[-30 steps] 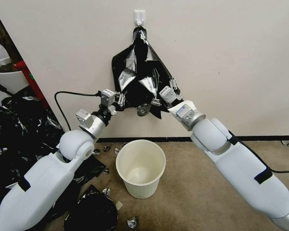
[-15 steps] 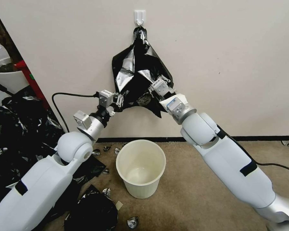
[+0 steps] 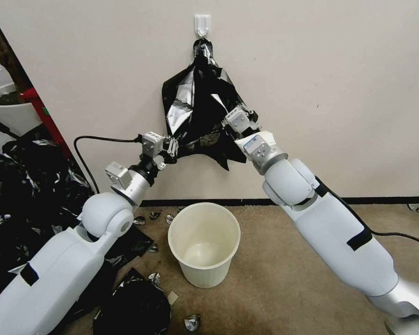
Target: Place a trash bag onto the trash bin.
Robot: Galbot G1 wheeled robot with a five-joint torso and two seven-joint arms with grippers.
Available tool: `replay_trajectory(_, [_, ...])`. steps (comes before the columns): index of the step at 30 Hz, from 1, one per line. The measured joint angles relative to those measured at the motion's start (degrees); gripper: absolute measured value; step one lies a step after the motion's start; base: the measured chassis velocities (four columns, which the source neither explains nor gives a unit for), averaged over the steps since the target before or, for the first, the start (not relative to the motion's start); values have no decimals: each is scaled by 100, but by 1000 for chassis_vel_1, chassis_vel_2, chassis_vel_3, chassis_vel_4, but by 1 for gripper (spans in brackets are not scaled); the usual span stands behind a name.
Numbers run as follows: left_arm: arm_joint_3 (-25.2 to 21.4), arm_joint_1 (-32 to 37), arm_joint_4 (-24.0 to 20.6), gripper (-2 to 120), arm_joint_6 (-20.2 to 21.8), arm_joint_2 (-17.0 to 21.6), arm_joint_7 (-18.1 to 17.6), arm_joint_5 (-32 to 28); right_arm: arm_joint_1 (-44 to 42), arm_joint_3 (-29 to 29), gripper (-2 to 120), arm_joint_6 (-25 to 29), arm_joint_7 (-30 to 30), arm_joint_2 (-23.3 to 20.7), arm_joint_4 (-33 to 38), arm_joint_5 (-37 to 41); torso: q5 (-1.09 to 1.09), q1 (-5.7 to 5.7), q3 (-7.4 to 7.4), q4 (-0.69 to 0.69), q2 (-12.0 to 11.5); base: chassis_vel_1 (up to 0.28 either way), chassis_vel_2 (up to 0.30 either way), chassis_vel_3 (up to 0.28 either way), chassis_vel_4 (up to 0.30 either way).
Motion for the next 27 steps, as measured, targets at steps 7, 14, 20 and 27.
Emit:
replay_trajectory(7, [52,-100,66,0,-4,-21,0,6,140,-155,39,-231,55,186,-191,569,0,0,0,0,0,0,0,0,0])
replay_trajectory(14, [63,-130,105,0,-19,-45,0,4,157,-65,12,-272,80,218,-314,232,0,0,0,0,0,0,0,0,0])
replay_trajectory(20, [-21,-87,100,0,-30,-64,0,4,-94,41,0,-30,84,78,-136,303,1,0,0,1,0,0,0,0,0])
replay_trajectory(27, [-476,551,-104,0,-108,-410,-89,289,-1172,69,0,1191,836,-42,425,2470,1,0,0,-1,0,0,0,0,0])
